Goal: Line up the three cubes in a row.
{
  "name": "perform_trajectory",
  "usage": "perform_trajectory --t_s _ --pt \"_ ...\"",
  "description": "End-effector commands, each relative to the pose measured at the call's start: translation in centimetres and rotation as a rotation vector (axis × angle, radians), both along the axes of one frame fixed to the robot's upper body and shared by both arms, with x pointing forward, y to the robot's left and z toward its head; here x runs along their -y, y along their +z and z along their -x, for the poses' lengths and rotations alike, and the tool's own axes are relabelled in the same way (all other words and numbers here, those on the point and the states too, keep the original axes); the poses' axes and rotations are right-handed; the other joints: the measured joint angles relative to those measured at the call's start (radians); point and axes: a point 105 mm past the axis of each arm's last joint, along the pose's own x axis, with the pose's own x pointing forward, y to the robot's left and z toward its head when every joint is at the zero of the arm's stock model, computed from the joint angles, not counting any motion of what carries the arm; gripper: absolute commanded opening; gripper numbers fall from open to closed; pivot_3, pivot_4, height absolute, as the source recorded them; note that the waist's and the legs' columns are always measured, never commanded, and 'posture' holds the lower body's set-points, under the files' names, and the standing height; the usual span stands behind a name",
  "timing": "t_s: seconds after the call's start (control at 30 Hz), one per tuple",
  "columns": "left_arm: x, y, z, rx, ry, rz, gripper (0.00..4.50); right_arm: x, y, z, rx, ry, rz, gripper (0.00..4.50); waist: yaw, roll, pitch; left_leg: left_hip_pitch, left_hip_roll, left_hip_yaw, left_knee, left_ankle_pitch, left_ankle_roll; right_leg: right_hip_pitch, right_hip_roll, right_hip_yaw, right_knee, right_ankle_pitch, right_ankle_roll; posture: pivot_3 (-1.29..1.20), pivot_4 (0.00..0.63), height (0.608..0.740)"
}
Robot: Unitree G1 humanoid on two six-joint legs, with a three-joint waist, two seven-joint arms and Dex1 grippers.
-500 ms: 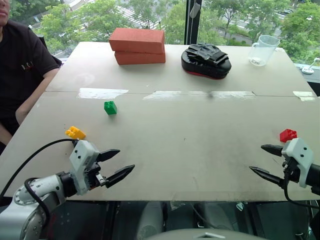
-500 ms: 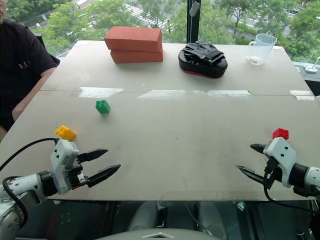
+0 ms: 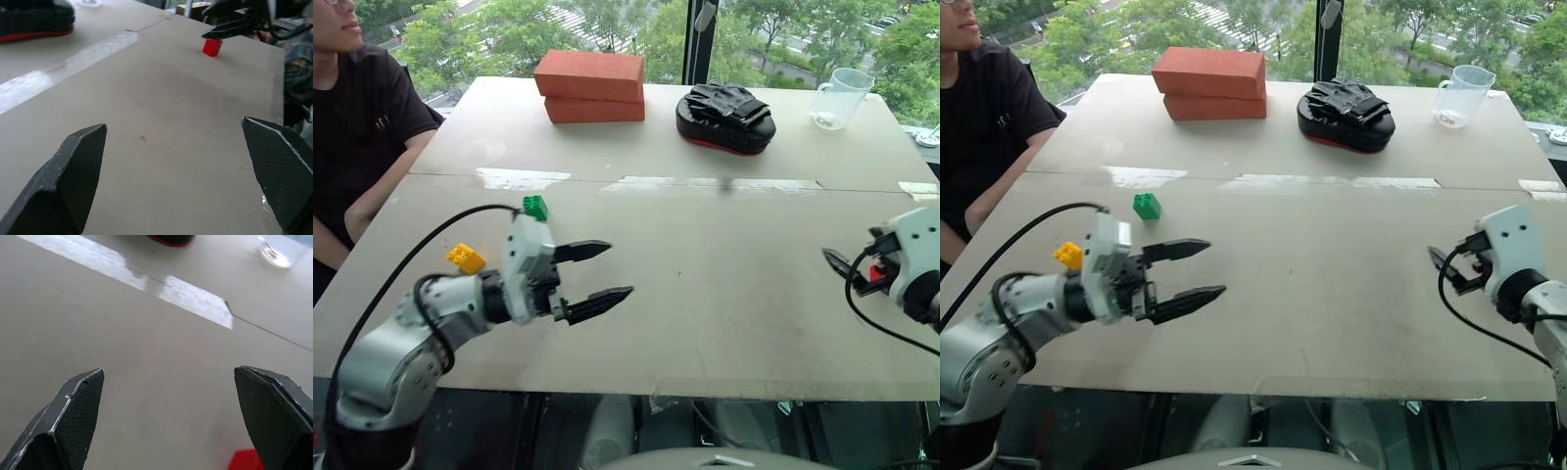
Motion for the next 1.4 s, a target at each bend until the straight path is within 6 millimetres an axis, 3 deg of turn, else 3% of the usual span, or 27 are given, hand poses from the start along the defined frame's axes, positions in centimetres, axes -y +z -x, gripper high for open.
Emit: perform_trajectory --t_s 0.03,0.2,0.53,0.63,0.8,0.87,0.93,1.0,1.07,1.17,1.27,1.33,1.4 --pt "1.9 0.4 0.8 0.03 -0.166 -0.025 4.5 4.2 -0.4 1.0 -0.101 -0.307 -0.035 4.37 -0.001 0.0 0.0 0.001 0.0 0.0 0.0 0.0 0.0 0.0 0.0 0.0 0.0 0.0 0.0 0.0 0.15 0.737" --pt "3.7 0.8 0.7 0.057 -0.268 -0.023 4.5 4.5 -1.4 -0.4 -0.186 -0.385 -0.189 4.37 -0.015 0.001 0.0 0.001 0.0 0.001 -0.001 0.0 0.0 -0.002 0.003 0.003 0.001 0.0 0.0 0.0 0.15 0.737" --pt "4.1 0.8 0.3 0.074 -0.263 -0.015 4.5 5.2 -3.2 -3.2 -0.262 -0.465 -0.259 4.37 -0.025 0.001 0.0 0.0 0.0 0.001 -0.001 0.0 0.0 -0.002 0.003 0.007 0.0 0.0 0.0 0.0 0.15 0.737" --pt "4.1 0.8 0.2 0.078 -0.251 -0.011 4.5 5.2 -3.8 -4.0 -0.283 -0.466 -0.263 3.55 -0.027 0.001 0.0 0.0 0.0 0.002 -0.001 0.0 0.0 -0.003 0.003 0.008 0.001 0.0 0.001 0.0 0.15 0.737" --pt "3.9 0.8 0.4 0.075 -0.231 -0.003 4.5 4.8 -4.5 -4.3 -0.312 -0.433 -0.257 1.33 -0.027 0.001 0.0 0.0 0.0 0.002 -0.001 0.0 0.0 -0.003 0.003 0.008 0.0 0.0 0.001 0.0 0.15 0.737" --pt "3.6 0.8 0.5 0.069 -0.211 0.003 4.5 4.4 -4.4 -4.2 -0.323 -0.388 -0.235 1.36 -0.026 0.001 0.0 0.0 0.0 0.002 -0.001 0.0 0.0 -0.003 0.003 0.008 0.0 0.0 0.001 0.0 0.15 0.737" --pt "3.2 0.7 0.4 0.065 -0.179 0.004 4.5 2.7 -3.4 -4.6 -0.284 -0.235 -0.179 1.36 -0.026 0.001 0.001 0.0 0.0 0.002 -0.001 0.0 0.0 -0.003 0.003 0.008 0.0 0.0 0.001 0.0 0.15 0.737" --pt "2.6 0.8 0.3 0.071 -0.125 0.018 4.5 -2.4 -0.4 -5.8 -0.125 0.109 -0.229 1.36 -0.03 0.002 0.001 0.0 0.001 0.002 -0.002 0.0 0.0 -0.004 0.003 0.008 0.0 0.0 0.001 0.0 0.15 0.737" --pt "1.9 0.6 0.2 0.071 -0.072 0.028 4.5 -7.5 1.3 -5.1 -0.091 0.455 -0.165 1.36 -0.038 0.003 0.002 0.0 0.001 0.001 -0.002 0.0 0.0 -0.004 0.005 0.011 0.0 0.0 0.001 0.0 0.15 0.737" --pt "0.7 0.1 0.6 0.036 -0.016 0.026 4.5 -13.7 1.7 -4.7 -0.112 0.847 -0.061 1.36 -0.054 0.003 0.003 0.002 0.001 0.001 -0.003 0.0 0.0 -0.004 0.005 0.012 0.001 0.0 0.001 0.0 0.15 0.737" --pt "-0.1 -0.2 1.4 0.008 0.016 0.018 4.5 -17.9 1.2 -5.9 -0.091 1.117 0.101 1.36 -0.055 0.001 0.004 0.002 0.001 0.0 -0.002 0.0 0.0 -0.004 0.005 0.011 0.001 0.0 0.001 0.0 0.15 0.737" --pt "-0.7 -0.3 2.0 -0.005 0.036 0.004 4.5 -19.8 0.1 -7.2 -0.139 1.245 0.213 1.36 -0.047 0.0 0.005 0.002 0.001 0.0 -0.002 0.0 0.0 -0.004 0.005 0.011 0.001 0.0 0.001 0.0 0.15 0.737" --pt "-1.1 -0.1 2.4 -0.002 0.059 -0.003 4.5 -20.2 -0.5 -8.6 -0.18 1.286 0.275 1.36 -0.044 -0.001 0.007 0.0 0.0 0.001 -0.001 0.0 0.0 -0.005 0.003 0.009 0.001 0.0 0.001 0.0 0.15 0.737"
